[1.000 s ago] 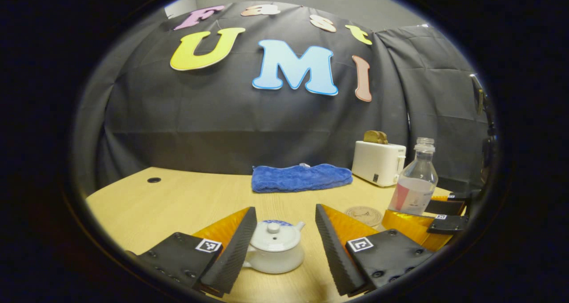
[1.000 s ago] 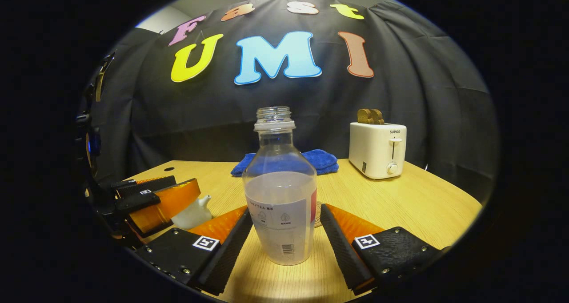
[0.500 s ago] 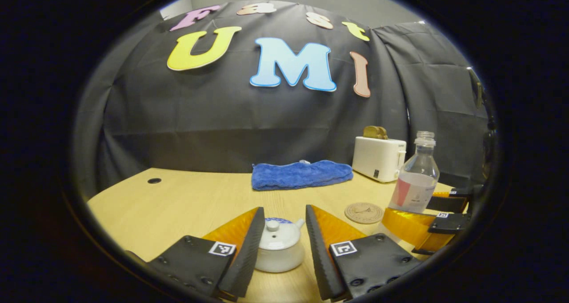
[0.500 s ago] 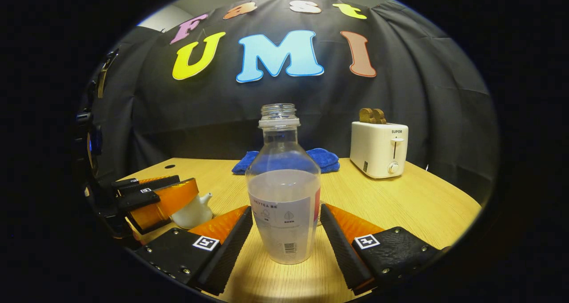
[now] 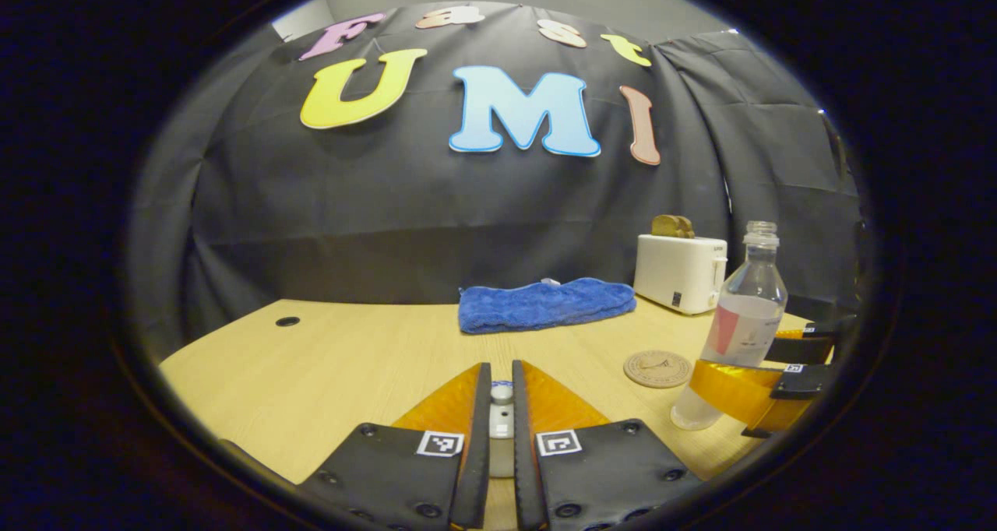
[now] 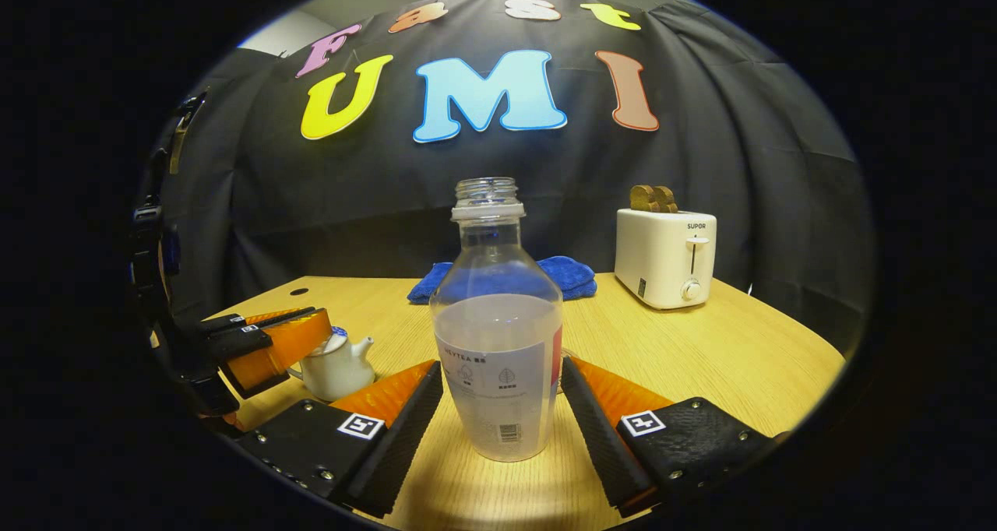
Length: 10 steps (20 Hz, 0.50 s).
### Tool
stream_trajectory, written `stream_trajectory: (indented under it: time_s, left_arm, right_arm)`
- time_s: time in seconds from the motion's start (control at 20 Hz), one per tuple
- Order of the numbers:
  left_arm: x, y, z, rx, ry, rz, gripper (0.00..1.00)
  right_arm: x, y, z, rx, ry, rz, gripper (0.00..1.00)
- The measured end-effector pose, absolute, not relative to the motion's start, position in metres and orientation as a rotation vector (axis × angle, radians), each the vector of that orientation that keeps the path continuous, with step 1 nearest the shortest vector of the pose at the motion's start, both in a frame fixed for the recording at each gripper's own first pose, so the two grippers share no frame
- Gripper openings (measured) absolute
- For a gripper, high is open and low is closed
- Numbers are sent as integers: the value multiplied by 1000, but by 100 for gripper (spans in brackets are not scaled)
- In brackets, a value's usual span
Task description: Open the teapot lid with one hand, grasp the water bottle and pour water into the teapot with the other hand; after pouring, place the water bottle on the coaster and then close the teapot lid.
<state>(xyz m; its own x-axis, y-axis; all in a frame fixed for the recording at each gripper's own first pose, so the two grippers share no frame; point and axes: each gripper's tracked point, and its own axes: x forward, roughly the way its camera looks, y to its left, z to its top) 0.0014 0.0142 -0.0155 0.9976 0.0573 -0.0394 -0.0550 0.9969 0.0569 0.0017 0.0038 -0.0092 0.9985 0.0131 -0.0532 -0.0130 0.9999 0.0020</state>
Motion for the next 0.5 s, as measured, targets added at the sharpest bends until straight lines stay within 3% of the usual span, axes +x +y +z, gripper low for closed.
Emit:
stream_trajectory:
  time_s: [0.05, 0.5]
  left_arm:
    - [1, 16, -12, 44, 36, 55, 15]
    - [-12, 22, 13, 9, -52, 70, 14]
  right_arm:
    - [2, 4, -9, 1, 54, 13, 95]
    - [2, 4, -9, -4, 54, 13, 95]
